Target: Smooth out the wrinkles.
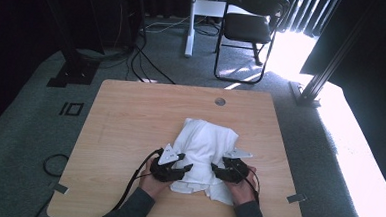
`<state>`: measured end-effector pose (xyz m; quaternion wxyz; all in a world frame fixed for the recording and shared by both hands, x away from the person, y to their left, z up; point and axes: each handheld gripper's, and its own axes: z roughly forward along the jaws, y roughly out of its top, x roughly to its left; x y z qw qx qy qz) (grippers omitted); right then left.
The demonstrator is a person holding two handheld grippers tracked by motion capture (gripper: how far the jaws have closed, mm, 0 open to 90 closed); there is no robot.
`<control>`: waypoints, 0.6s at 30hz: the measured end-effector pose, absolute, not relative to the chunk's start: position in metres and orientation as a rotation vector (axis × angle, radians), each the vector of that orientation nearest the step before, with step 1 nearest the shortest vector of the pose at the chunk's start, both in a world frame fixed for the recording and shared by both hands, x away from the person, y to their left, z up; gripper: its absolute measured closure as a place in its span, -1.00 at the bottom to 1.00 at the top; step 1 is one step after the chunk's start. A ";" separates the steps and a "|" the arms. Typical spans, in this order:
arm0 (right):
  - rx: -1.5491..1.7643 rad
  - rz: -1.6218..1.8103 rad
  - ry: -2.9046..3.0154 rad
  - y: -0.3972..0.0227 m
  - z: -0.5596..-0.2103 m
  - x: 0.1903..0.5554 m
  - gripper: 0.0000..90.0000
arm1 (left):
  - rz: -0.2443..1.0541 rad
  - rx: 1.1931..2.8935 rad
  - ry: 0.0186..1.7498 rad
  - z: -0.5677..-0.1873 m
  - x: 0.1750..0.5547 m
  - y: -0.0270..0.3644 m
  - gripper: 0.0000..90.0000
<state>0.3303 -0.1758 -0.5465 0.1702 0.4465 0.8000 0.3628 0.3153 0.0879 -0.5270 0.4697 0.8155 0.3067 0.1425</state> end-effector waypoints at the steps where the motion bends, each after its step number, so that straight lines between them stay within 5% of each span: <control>1: 1.268 1.033 2.272 -0.174 -0.547 0.335 -0.05 | 0.360 1.992 0.766 -0.528 0.318 0.089 0.12; 14: 1.253 1.100 2.242 -0.126 -0.551 0.405 -0.05 | 0.532 1.960 0.954 -0.529 0.370 0.122 0.10; 18: 1.252 1.153 2.222 -0.127 -0.544 0.412 -0.22 | 0.559 1.917 0.935 -0.520 0.362 0.129 -0.05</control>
